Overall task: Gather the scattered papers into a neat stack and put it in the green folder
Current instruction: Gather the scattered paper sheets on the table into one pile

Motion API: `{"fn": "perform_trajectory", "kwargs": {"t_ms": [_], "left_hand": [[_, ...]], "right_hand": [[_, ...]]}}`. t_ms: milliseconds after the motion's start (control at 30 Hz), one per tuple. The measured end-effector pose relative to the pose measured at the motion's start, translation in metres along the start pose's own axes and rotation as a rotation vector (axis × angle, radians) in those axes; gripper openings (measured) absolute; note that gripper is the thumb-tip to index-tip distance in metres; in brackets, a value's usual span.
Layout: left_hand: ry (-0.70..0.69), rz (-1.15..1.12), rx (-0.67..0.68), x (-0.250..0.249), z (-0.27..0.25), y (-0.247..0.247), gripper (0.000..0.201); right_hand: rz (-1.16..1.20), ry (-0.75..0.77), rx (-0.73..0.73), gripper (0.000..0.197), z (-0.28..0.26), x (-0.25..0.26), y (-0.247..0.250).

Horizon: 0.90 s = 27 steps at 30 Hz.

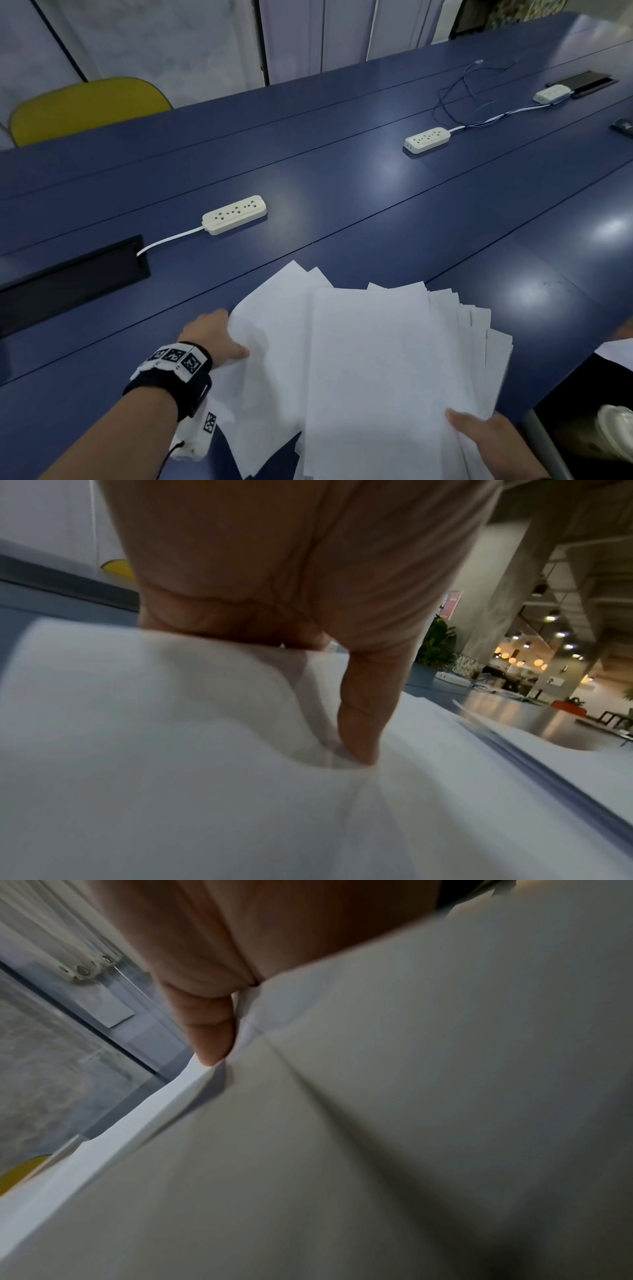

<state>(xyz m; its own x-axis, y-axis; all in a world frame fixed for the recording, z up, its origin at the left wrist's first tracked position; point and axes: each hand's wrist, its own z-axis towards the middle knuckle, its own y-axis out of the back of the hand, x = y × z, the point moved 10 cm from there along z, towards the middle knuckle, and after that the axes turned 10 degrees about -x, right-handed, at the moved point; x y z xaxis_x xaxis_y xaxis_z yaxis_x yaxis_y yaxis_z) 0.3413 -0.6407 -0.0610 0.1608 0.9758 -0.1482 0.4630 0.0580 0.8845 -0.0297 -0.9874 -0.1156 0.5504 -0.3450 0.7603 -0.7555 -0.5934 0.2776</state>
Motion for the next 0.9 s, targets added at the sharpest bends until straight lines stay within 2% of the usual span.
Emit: {"fn": "perform_trajectory", "kwargs": {"t_ms": [67,167,300,433,533,600,667,767,833,867,900], "left_hand": [[0.001,-0.05,-0.054,-0.004,-0.006,0.0,0.049],[0.017,-0.27,-0.073,-0.01,-0.018,-0.003,0.016],[0.013,-0.488,-0.039,-0.005,-0.039,-0.007,0.01],[0.01,-0.559,-0.032,0.021,-0.067,-0.003,0.012],[0.082,-0.57,-0.123,0.073,-0.093,0.017,0.007],[0.141,-0.536,-0.261,0.122,-0.115,0.045,0.003],[0.188,-0.547,-0.414,0.168,-0.147,0.082,0.009],[0.244,-0.738,-0.561,0.239,-0.197,0.126,0.016],[0.296,-0.938,-0.579,0.288,-0.217,0.13,0.022],[0.338,-1.042,-0.592,0.308,-0.226,0.127,0.029],[0.384,-1.158,-0.619,0.323,-0.234,0.123,0.026]], "right_hand": [[-0.024,0.019,0.0,0.019,-0.004,0.003,0.0],[-0.001,0.044,-0.01,0.027,-0.01,0.011,-0.003],[-0.025,0.005,-0.04,0.02,-0.013,0.005,-0.001],[-0.019,-0.024,-0.064,0.025,-0.02,0.004,-0.004],[-0.005,-0.031,-0.073,0.035,-0.033,0.005,-0.018],[-0.02,-0.012,-0.059,0.034,-0.047,0.01,-0.038],[-0.012,-0.034,-0.021,0.032,-0.062,0.01,-0.068],[0.023,-0.051,0.118,0.023,-0.105,0.027,-0.132],[0.016,-0.028,0.19,0.007,-0.135,0.038,-0.182],[-0.013,-0.037,0.233,0.01,-0.143,0.033,-0.208],[-0.031,-0.052,0.294,0.018,-0.151,0.026,-0.236]]}}
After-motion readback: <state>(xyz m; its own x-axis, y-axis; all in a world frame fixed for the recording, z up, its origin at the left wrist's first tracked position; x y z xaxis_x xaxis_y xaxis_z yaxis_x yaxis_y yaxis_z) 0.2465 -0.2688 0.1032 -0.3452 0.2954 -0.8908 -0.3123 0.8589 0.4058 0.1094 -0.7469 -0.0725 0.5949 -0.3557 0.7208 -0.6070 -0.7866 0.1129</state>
